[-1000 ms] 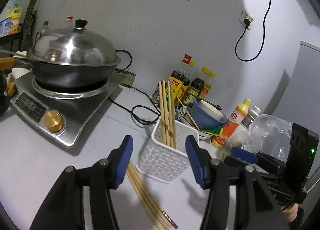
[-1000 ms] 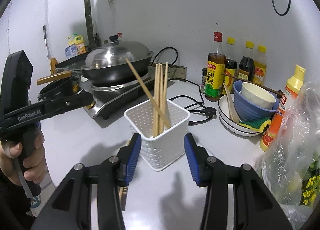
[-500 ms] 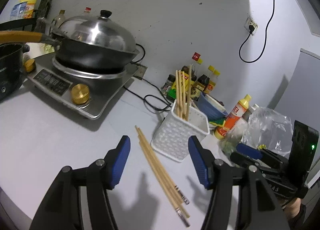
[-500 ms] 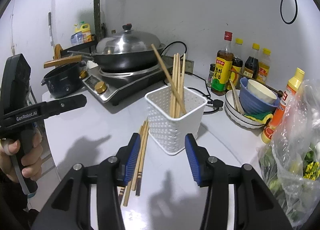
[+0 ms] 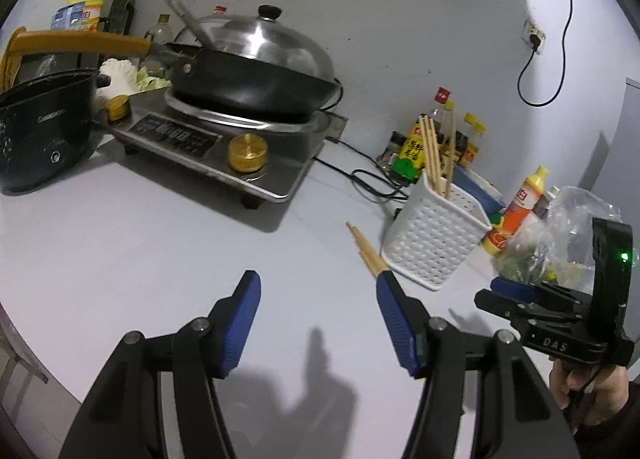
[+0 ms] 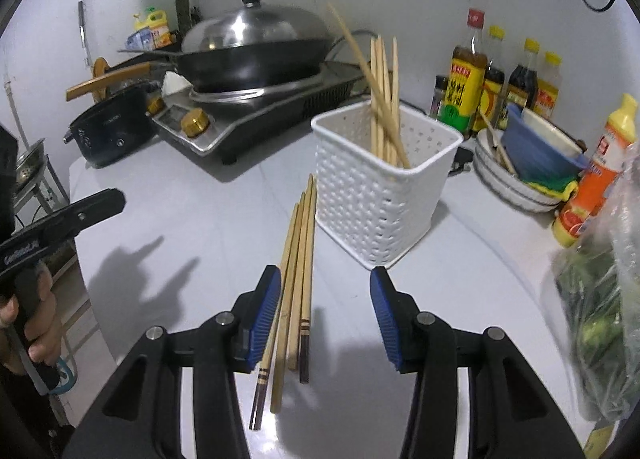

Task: Organize utensils
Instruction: 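Move both open grippers back down to the chopstick pile, then grasp one wooden chopstick from the pile with the right gripper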

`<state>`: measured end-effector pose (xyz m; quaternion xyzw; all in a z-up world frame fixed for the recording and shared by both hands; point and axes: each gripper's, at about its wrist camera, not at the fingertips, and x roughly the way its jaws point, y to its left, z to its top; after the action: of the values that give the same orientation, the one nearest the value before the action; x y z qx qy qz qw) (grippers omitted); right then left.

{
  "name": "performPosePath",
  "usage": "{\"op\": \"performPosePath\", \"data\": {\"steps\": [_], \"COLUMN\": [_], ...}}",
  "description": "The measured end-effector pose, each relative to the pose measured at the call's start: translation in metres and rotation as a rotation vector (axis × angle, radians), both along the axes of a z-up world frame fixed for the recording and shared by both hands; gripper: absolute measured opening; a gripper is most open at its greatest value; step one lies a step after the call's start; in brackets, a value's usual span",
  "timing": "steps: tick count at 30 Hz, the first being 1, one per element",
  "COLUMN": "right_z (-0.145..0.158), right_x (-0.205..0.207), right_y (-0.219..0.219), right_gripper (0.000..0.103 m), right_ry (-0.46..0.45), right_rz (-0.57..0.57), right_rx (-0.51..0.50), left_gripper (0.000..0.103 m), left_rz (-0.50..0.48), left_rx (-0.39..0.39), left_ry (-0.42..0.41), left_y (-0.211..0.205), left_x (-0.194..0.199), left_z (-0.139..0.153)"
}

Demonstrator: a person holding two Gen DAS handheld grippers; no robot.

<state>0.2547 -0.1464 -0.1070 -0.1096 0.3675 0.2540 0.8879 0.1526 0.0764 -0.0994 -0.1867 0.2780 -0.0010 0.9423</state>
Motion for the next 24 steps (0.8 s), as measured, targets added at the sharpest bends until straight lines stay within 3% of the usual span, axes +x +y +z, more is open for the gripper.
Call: {"op": "performPosePath", "data": {"steps": [10, 17, 24], "right_z": [-0.021, -0.027, -0.045], "right_x": [0.019, 0.035, 0.054], "right_y": [0.024, 0.031, 0.04], "right_gripper": [0.044, 0.043, 0.021], "right_ry": [0.042, 0.055, 0.091], "right_rz": [-0.019, -0.034, -0.029], "right_rx": [-0.047, -0.053, -0.075], "left_gripper": [0.06, 0.06, 0.06], "left_rz": [0.023, 0.061, 0.091], "left_rx": [-0.003, 0.046, 0.021], "left_ry": [0.038, 0.054, 0.095], "left_y": [0.014, 0.022, 0.037], "left_x": [0.0, 0.003, 0.008], "left_z": [-0.018, -0.024, -0.037]}}
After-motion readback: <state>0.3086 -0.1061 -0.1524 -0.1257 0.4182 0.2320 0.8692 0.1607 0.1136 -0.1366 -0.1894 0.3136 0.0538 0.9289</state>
